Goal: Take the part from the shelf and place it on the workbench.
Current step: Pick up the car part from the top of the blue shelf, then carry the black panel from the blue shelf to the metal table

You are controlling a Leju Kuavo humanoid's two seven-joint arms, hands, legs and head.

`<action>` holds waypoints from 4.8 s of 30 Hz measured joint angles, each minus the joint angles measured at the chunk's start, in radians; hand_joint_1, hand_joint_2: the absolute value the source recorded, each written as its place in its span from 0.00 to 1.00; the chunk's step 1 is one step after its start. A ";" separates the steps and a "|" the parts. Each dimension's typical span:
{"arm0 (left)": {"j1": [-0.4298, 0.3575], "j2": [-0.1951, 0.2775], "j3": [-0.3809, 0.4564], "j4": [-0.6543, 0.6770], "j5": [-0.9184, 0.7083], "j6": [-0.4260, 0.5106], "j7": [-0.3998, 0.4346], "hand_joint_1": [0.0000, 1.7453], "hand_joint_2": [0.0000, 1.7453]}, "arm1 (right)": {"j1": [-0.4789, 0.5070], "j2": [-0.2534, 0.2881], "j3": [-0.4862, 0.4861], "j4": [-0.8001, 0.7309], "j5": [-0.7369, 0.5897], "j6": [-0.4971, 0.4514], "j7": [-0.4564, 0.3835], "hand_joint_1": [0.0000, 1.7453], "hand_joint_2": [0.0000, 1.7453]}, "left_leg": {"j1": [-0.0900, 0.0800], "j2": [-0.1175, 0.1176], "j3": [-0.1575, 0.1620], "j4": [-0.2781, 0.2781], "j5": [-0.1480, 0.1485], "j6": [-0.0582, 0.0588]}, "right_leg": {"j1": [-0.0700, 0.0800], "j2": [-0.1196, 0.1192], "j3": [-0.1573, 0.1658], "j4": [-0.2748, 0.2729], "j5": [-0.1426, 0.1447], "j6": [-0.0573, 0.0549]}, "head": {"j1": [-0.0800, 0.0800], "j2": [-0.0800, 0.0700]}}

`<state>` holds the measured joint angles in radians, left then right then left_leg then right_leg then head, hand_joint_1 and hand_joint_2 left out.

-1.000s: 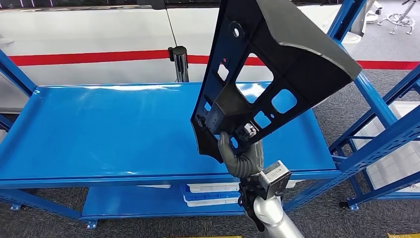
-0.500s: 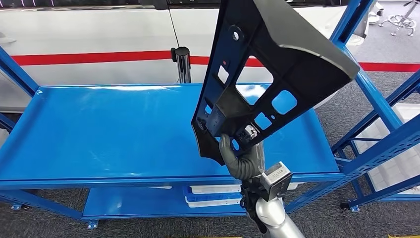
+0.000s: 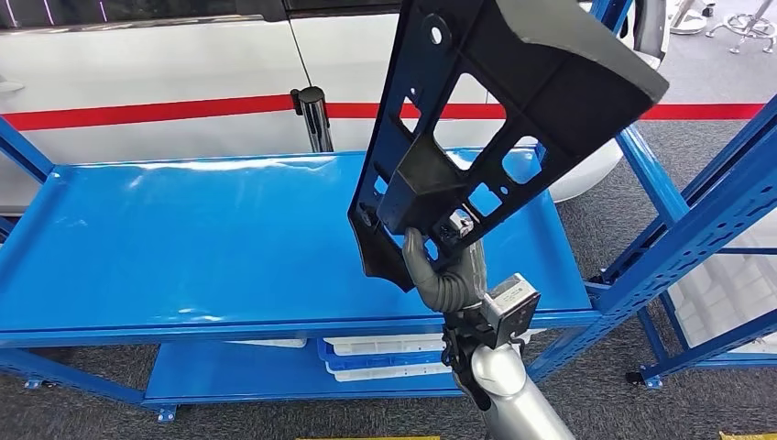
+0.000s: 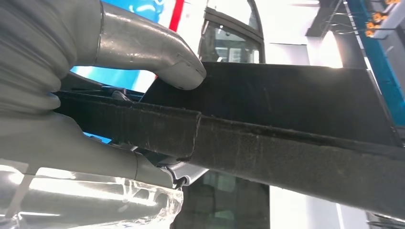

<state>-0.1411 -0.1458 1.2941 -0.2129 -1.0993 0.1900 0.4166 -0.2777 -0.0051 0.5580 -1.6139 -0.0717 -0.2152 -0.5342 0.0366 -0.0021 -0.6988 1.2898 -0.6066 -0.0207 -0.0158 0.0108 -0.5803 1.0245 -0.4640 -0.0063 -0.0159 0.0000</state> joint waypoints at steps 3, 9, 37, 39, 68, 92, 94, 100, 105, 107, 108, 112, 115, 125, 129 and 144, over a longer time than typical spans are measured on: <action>0.000 0.000 0.000 0.000 0.005 -0.002 0.000 0.00 1.00 | -0.004 0.003 0.000 0.012 0.000 0.000 0.001 1.00 1.00 | -0.009 0.000 0.065 -0.098 0.060 0.023 | 0.012 0.000 -0.006 0.000 0.006 -0.008 | 0.000 0.000; -0.004 0.003 0.001 0.000 0.011 -0.004 0.000 0.00 1.00 | -0.013 0.010 0.000 0.017 0.011 -0.007 -0.001 1.00 1.00 | -0.032 0.011 0.153 -0.271 0.121 0.056 | 0.018 -0.004 -0.014 0.002 0.020 0.011 | 0.000 0.000; -0.010 0.001 0.018 0.000 0.027 -0.004 0.000 0.00 1.00 | -0.011 0.009 0.000 0.043 0.051 -0.075 -0.002 1.00 1.00 | -0.027 0.004 0.192 -0.274 0.093 0.032 | 0.002 -0.006 -0.004 -0.013 0.023 0.022 | 0.002 0.000; -0.011 0.001 0.018 0.000 0.025 -0.004 0.000 0.00 1.00 | -0.010 0.010 -0.001 0.043 0.042 -0.083 0.000 1.00 1.00 | -0.032 0.003 0.187 -0.281 0.103 0.043 | 0.005 -0.007 -0.008 -0.015 0.035 0.037 | 0.004 0.000; -0.011 -0.008 0.015 0.000 0.003 -0.006 -0.005 0.00 1.00 | 0.064 -0.010 -0.028 0.012 0.052 -0.077 -0.027 1.00 1.00 | 0.003 -0.004 0.189 -0.253 0.082 -0.023 | 0.001 -0.015 -0.022 -0.004 0.031 0.025 | -0.003 0.000; -0.009 -0.008 0.016 0.000 0.012 0.002 -0.005 0.00 1.00 | 0.014 0.021 -0.031 0.041 0.088 -0.031 -0.045 1.00 1.00 | -0.012 0.004 -0.057 -0.004 0.084 -0.006 | 0.006 -0.025 0.082 -0.050 -0.038 -0.020 | 0.003 0.000; -0.009 -0.007 0.016 0.000 0.012 0.002 -0.006 0.00 1.00 | 0.017 0.022 -0.028 0.045 0.100 -0.029 -0.045 1.00 1.00 | -0.006 0.009 -0.013 -0.010 0.139 -0.012 | 0.005 -0.033 0.061 -0.044 -0.022 -0.012 | 0.003 0.000; -0.014 -0.003 0.015 0.000 0.012 0.005 -0.009 0.00 1.00 | 0.019 0.025 -0.025 0.047 0.110 -0.022 -0.045 1.00 1.00 | -0.015 0.047 0.155 -0.264 0.119 0.018 | 0.019 -0.072 0.029 -0.024 -0.004 0.016 | 0.004 0.000; -0.012 -0.004 0.015 0.000 0.012 0.010 -0.008 0.00 1.00 | 0.022 0.023 -0.020 0.051 0.111 -0.020 -0.046 1.00 1.00 | -0.011 0.019 0.129 -0.279 0.145 0.060 | 0.014 -0.026 -0.061 0.166 -0.107 0.019 | 0.009 0.000; -0.012 -0.004 0.015 0.000 0.012 0.010 -0.009 0.00 1.00 | 0.026 0.020 -0.019 0.054 0.111 -0.020 -0.046 1.00 1.00 | -0.013 0.003 0.115 -0.278 0.156 0.061 | 0.012 -0.020 -0.098 0.267 -0.146 0.021 | 0.010 0.000; -0.011 -0.004 0.015 0.000 0.012 0.011 -0.009 0.00 1.00 | 0.028 0.019 -0.018 0.055 0.111 -0.020 -0.046 1.00 1.00 | -0.014 -0.005 0.111 -0.278 0.160 0.058 | 0.011 -0.019 -0.088 0.261 -0.140 0.027 | 0.010 0.000; -0.011 -0.005 0.015 0.000 0.011 0.011 -0.009 0.00 1.00 | 0.028 0.019 -0.017 0.057 0.111 -0.020 -0.046 1.00 1.00 | -0.018 -0.037 0.102 -0.276 0.173 0.043 | 0.006 0.020 0.052 0.014 -0.060 0.041 | 0.010 0.000; -0.009 -0.005 0.015 0.000 0.009 0.014 -0.008 0.00 1.00 | 0.029 0.018 -0.016 0.057 0.116 -0.020 -0.047 1.00 1.00 | -0.019 -0.053 0.094 -0.277 0.184 0.025 | 0.011 0.025 0.070 -0.027 -0.045 0.025 | 0.009 0.000; -0.008 -0.008 0.014 0.000 -0.010 0.043 -0.009 0.00 1.00 | 0.042 0.020 -0.017 0.057 0.128 -0.016 -0.053 1.00 1.00 | -0.011 -0.011 -0.017 -0.037 0.044 0.000 | 0.005 -0.019 0.062 -0.033 -0.026 -0.014 | 0.001 0.000; -0.008 -0.008 0.014 0.000 -0.011 0.043 -0.009 0.00 1.00 | 0.042 0.020 -0.017 0.057 0.128 -0.016 -0.053 1.00 1.00 | -0.011 -0.011 -0.017 -0.036 0.044 0.000 | 0.005 -0.019 0.062 -0.033 -0.026 -0.014 | 0.001 0.000; 0.013 -0.055 -0.084 0.010 -0.117 0.029 -0.009 0.00 1.00 | 0.170 -0.042 -0.019 0.017 0.160 0.000 -0.080 1.00 1.00 | -0.013 -0.062 0.097 -0.275 0.173 0.034 | -0.018 0.033 0.049 0.007 -0.058 0.056 | 0.015 0.000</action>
<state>-0.1283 -0.2008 1.2098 -0.2026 -1.2159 0.2191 0.4078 -0.1079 -0.0468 0.5393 -1.5967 0.0881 -0.2150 -0.6138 0.0238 -0.0644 -0.6019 1.0147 -0.4331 0.0138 -0.0337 0.0439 -0.5309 1.0316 -0.5218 0.0501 -0.0009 0.0000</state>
